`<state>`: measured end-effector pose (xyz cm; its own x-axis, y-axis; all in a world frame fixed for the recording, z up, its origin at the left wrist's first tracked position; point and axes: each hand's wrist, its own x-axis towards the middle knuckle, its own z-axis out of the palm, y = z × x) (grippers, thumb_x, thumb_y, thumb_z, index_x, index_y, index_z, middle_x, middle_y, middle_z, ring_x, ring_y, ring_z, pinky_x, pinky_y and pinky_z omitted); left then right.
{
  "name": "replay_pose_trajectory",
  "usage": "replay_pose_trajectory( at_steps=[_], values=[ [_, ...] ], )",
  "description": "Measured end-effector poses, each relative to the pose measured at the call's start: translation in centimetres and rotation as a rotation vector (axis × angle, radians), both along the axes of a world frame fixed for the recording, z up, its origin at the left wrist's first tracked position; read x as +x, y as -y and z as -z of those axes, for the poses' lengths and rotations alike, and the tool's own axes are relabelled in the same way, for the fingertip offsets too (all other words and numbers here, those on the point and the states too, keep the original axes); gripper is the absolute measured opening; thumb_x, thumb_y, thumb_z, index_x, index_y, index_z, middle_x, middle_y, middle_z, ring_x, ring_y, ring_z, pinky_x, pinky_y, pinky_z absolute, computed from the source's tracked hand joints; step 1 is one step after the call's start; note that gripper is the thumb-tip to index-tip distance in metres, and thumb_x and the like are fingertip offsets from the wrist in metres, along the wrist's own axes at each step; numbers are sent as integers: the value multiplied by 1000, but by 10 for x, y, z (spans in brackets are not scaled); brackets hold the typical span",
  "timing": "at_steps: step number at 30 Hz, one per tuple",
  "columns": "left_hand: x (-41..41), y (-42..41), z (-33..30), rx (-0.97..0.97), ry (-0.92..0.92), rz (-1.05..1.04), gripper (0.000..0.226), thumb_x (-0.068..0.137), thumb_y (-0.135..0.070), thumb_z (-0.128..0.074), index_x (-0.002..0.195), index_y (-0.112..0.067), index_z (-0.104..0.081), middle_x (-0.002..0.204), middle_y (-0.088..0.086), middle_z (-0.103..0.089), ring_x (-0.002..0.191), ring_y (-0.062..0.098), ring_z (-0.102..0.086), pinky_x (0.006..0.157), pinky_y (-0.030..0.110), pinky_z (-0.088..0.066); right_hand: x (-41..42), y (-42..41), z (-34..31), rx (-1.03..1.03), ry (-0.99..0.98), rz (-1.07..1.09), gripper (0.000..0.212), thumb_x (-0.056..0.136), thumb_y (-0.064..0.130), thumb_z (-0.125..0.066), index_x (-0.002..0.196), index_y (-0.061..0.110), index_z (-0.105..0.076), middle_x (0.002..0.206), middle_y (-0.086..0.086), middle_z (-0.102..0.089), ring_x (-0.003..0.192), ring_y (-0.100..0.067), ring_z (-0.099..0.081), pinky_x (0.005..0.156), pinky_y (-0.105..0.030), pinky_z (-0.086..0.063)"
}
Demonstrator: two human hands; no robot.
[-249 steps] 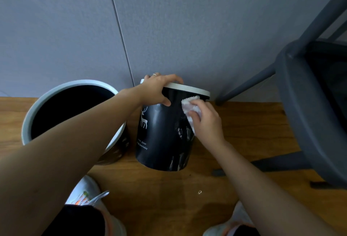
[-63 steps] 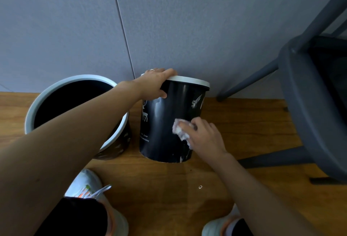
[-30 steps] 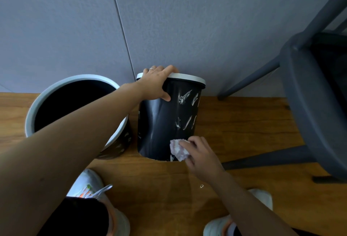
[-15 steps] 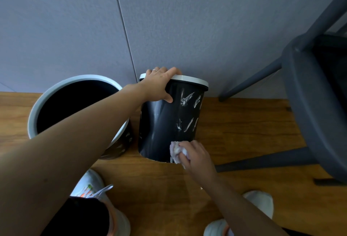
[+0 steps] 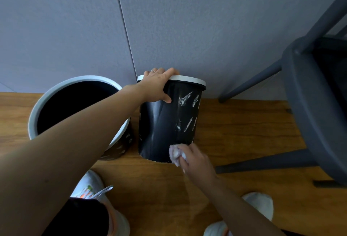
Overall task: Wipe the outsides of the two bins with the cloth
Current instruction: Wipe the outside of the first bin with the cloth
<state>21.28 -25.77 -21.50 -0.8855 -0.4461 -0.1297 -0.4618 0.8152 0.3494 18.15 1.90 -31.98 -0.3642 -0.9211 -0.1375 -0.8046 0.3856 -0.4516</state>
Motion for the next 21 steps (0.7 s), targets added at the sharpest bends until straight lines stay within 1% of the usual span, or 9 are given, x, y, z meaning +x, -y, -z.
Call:
replay_pose_trajectory(
  at_steps=[2, 3, 5, 8, 10, 13, 17, 18, 21],
  values=[
    [2, 2, 1, 6, 1, -13, 82, 70, -37, -81, 136, -35, -31, 123, 8, -48, 117, 31, -41, 101, 48, -27, -9, 6, -6, -92, 1, 118, 31, 99, 29, -47, 129, 26, -50, 111, 0, -51, 82, -9, -54, 63, -17, -43],
    [3, 3, 1, 7, 2, -15, 82, 70, -37, -81, 136, -35, -31, 123, 8, -48, 117, 31, -41, 102, 48, -27, -13, 8, -7, -127, -25, 126, 30, 98, 28, -49, 128, 24, -52, 108, -1, -52, 80, -11, -55, 62, -18, -43],
    [3, 3, 1, 8, 3, -12, 82, 71, -36, -80, 136, -35, -31, 124, 8, -48, 117, 32, -41, 102, 49, -27, -14, 7, -6, -103, -60, 58, 32, 98, 34, -49, 129, 26, -50, 111, 0, -50, 82, -11, -55, 62, -19, -44],
    [3, 3, 1, 7, 0, -9, 81, 72, -36, -80, 136, -35, -31, 124, 9, -48, 117, 32, -40, 102, 48, -27, 0, -1, 0, 31, -33, -58, 38, 99, 41, -42, 136, 33, -40, 122, 2, -44, 93, -9, -51, 72, -20, -47],
    [4, 3, 1, 9, -1, -3, 81, 72, -35, -80, 136, -34, -31, 123, 9, -48, 117, 32, -40, 102, 48, -26, 8, -4, 4, 37, -60, -119, 37, 99, 38, -42, 136, 33, -41, 122, 2, -46, 94, -9, -51, 74, -20, -46],
    [4, 2, 0, 12, -5, 5, 80, 71, -35, -80, 135, -33, -32, 122, 8, -48, 116, 31, -40, 102, 48, -27, 4, 0, 2, -19, -94, -181, 33, 98, 32, -46, 130, 30, -48, 116, 0, -50, 89, -11, -52, 68, -19, -41],
    [5, 3, 1, 5, 0, -13, 82, 71, -36, -80, 136, -34, -31, 123, 9, -48, 117, 32, -41, 101, 49, -28, -14, 16, -11, -97, -76, 41, 31, 97, 27, -50, 128, 27, -50, 110, 0, -50, 85, -9, -49, 67, -20, -44],
    [5, 3, 1, 3, 1, -16, 82, 71, -36, -80, 136, -34, -31, 122, 9, -48, 117, 32, -41, 101, 48, -28, -17, 18, -12, -100, -83, 51, 31, 97, 27, -50, 128, 27, -50, 110, 1, -50, 85, -8, -48, 67, -20, -45],
    [7, 4, 0, 8, -4, -16, 81, 71, -36, -80, 136, -34, -32, 121, 8, -48, 116, 31, -41, 100, 48, -29, -13, 12, -11, -16, -102, -146, 28, 97, 32, -47, 126, 30, -46, 111, 2, -45, 88, -10, -48, 70, -22, -47]
  ],
)
